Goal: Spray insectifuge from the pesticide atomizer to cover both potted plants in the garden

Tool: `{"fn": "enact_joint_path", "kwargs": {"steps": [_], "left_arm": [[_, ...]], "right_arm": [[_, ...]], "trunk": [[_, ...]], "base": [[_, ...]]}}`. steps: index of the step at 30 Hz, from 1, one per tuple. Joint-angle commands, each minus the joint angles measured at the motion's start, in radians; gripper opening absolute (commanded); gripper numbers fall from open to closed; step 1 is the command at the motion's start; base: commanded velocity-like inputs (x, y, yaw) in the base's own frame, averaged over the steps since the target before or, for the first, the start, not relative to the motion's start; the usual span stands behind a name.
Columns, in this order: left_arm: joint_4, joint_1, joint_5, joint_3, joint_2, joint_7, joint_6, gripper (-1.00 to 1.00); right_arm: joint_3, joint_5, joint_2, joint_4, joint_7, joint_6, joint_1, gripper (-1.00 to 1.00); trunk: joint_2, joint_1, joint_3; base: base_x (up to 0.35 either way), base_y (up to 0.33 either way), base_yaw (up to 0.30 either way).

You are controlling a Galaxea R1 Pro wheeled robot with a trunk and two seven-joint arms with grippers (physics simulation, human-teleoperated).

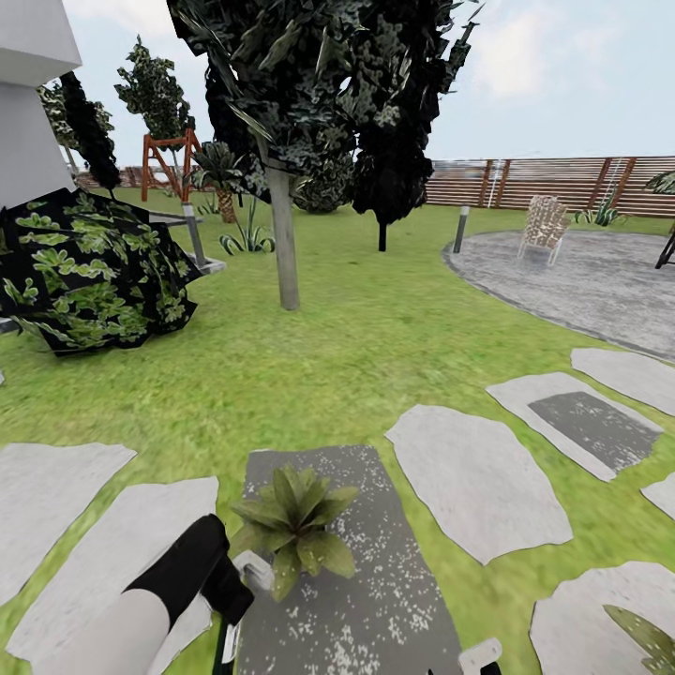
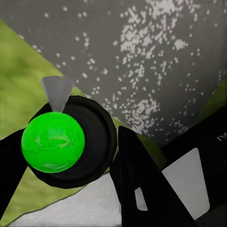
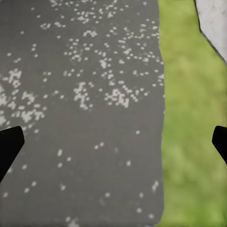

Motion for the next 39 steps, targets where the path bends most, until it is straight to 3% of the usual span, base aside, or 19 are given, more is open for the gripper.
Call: {"fn": "enact_joint_path", "kwargs": {"steps": [1,12,31,39], "left_arm": [[-0.002,-0.01,-0.01,-0.004,-0.002,-0.011,0.012,-1.0],[0.009,-0.01,-0.016,-0.006,0.038,-0.011,0.015,-1.0],[-0.002,-0.015,-0.008,0.001,0.035,-0.009,0.015,-1.0],[-0.026,-0.03,-0.01,0.002,0.045,-0.009,0.02,-1.0]], "right_arm": [[-0.009,0.007,0.0,0.001,0.003,-0.004,-0.001,1.0],[-0.009,0.007,0.0,0.001,0.003,-0.004,-0.001,1.0],[-0.008,0.007,0.001,0.001,0.003,-0.004,-0.001,1.0],[-0.009,0.007,0.001,0.001,0.003,-0.004,-0.001,1.0]], "trunk": [[0.0,0.0,-0.001],[0.0,0.0,-0.001],[0.0,0.0,-0.001],[0.0,0.0,-0.001]], "base": [[0.0,0.0,0.0],[0.0,0.0,0.0],[0.043,0.027,0.0],[0.01,0.007,0.0]]}}
